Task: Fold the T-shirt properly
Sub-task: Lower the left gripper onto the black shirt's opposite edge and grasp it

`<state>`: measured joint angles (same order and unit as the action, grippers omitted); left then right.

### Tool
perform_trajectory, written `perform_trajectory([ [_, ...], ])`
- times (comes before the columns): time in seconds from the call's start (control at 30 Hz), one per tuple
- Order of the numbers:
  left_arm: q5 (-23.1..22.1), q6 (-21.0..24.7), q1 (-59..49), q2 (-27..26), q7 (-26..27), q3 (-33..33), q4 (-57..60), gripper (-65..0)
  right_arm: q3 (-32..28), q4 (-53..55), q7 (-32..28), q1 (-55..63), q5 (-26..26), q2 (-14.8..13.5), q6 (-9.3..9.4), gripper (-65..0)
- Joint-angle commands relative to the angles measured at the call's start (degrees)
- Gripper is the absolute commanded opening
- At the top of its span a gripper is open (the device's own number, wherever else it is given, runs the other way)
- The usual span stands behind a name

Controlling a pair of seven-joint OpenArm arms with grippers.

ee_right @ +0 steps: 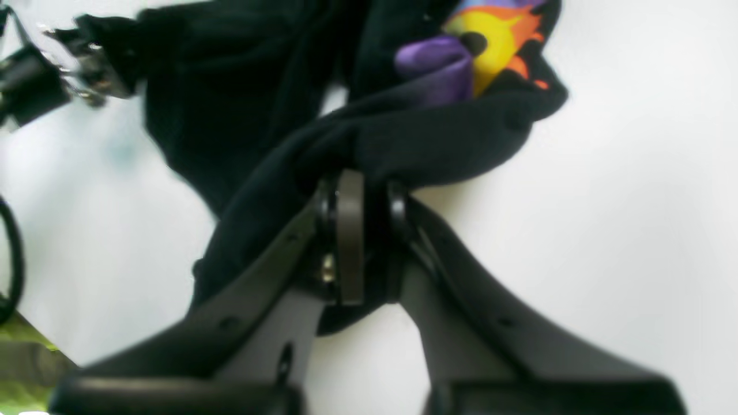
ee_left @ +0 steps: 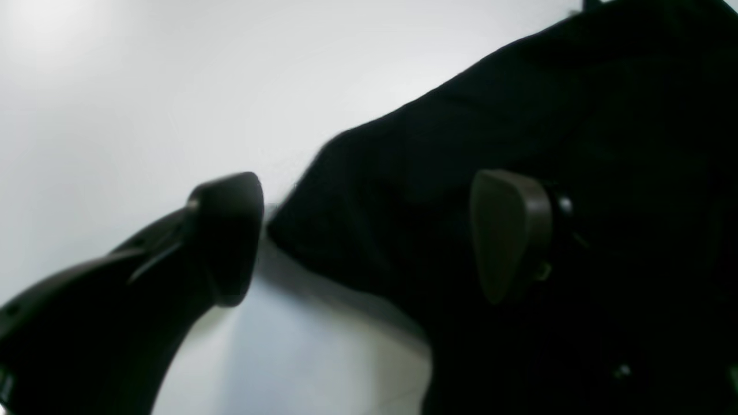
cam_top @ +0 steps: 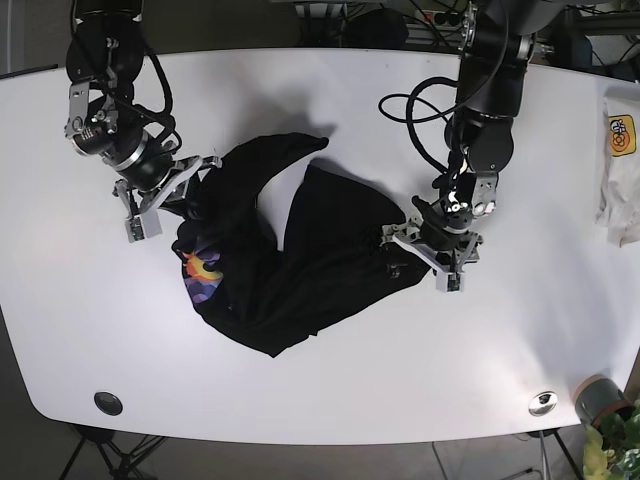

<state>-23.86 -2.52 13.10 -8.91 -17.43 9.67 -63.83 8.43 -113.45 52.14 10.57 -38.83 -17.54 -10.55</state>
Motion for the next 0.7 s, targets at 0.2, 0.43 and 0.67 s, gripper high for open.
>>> perform_trajectory([
  [0.2,-0.2,0.0,0.9,-0.4,0.2,-0.1,-0.7,-13.5,2.1,-1.0,-1.5,-0.6,-0.2,0.1,-0.22,-62.8],
  [0.43,0.3,-0.3,1.0,-0.6,0.1,0.1,-0.3,-46.7,4.5,-0.9,-1.5,-0.7,-3.8,0.1,-0.22,-62.8],
  [0.67,0.3,-4.7,1.5,-2.9,0.1,2.5,2.5,-63.6,7.6,-0.9,-1.5,-0.7,-7.7,0.0,-0.22,-62.8],
])
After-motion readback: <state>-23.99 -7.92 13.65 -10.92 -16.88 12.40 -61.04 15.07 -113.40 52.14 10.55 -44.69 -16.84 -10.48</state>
